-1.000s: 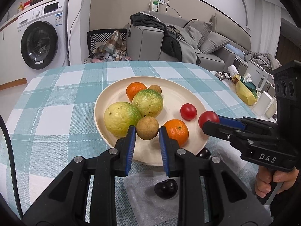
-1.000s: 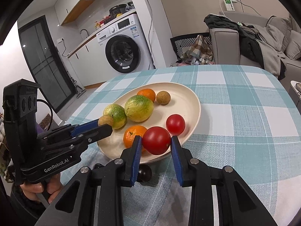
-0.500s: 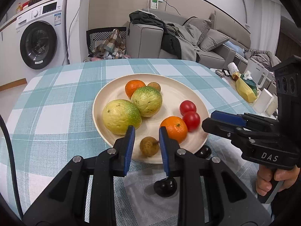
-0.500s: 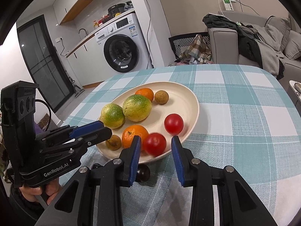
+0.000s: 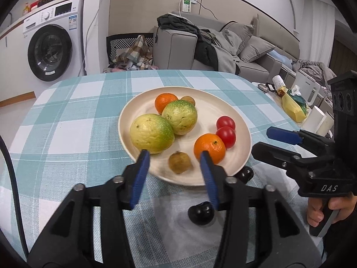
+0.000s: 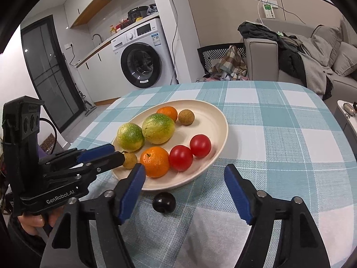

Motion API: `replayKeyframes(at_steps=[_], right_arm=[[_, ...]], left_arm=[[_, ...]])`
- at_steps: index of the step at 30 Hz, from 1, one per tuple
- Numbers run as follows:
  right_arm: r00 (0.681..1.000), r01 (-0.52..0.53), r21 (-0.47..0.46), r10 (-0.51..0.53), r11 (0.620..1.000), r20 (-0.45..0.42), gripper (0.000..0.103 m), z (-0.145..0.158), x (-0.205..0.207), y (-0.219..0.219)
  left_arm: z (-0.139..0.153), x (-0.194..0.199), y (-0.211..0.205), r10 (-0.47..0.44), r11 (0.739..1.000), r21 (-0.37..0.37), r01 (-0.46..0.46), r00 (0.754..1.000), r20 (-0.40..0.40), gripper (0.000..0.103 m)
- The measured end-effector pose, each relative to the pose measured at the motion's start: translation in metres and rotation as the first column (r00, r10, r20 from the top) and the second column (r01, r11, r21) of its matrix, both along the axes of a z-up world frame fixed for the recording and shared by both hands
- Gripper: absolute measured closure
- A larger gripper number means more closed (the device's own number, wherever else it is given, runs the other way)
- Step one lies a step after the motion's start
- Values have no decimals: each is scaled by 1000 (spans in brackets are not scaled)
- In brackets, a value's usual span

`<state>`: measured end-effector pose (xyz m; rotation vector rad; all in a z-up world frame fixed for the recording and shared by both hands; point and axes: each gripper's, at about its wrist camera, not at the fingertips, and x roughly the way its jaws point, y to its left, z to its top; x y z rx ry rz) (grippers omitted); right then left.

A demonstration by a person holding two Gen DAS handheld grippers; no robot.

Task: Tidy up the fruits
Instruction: 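Withdraw both open tools toward the dark plums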

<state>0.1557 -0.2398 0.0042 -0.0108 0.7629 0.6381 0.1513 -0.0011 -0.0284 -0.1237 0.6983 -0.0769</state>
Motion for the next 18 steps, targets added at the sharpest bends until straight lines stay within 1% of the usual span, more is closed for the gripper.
replayKeyframes(at_steps=[1, 2, 4, 6, 7, 8, 11, 14, 16, 18], right_arm=[[1000, 1, -6, -1, 1000, 3, 21, 0, -1, 0], [1000, 1, -9, -1, 1000, 6, 13, 0, -1, -1], [1000, 7, -21, -7, 1000, 13, 9, 0, -2, 0], [1000, 6, -29, -5, 1000, 20, 5, 1, -3, 0], [1000, 3, -33, -2, 999, 22, 1, 1, -4, 0], [1000, -3, -35, 4, 999, 20, 0, 1, -5, 0], [1000, -24, -59, 25, 998, 11, 0, 0, -7, 4], [999, -46, -80, 47, 996, 11, 0, -2, -10, 8], [999, -50, -81, 51, 995, 10, 0, -3, -11, 9], [999, -48, -75, 48, 996, 1, 0, -3, -10, 8]], left_arm=[[1, -3, 1, 8, 1000, 6, -9, 1000, 3, 42], [2, -5, 2, 15, 1000, 9, -15, 1000, 7, 37], [5, -11, 4, 26, 1000, 11, -26, 1000, 15, 24], [6, -16, 6, 41, 999, 18, -42, 999, 25, 20], [5, -16, 7, 51, 998, 22, -51, 999, 18, 20], [4, -17, 7, 56, 998, 23, -56, 998, 7, 20], [2, -17, 9, 63, 998, 15, -63, 998, -16, 18], [4, -20, 10, 74, 997, 11, -74, 997, -14, 11], [6, -22, 10, 67, 998, 2, -67, 998, -4, 1], [8, -25, 9, 59, 998, -1, -59, 998, 7, 1]])
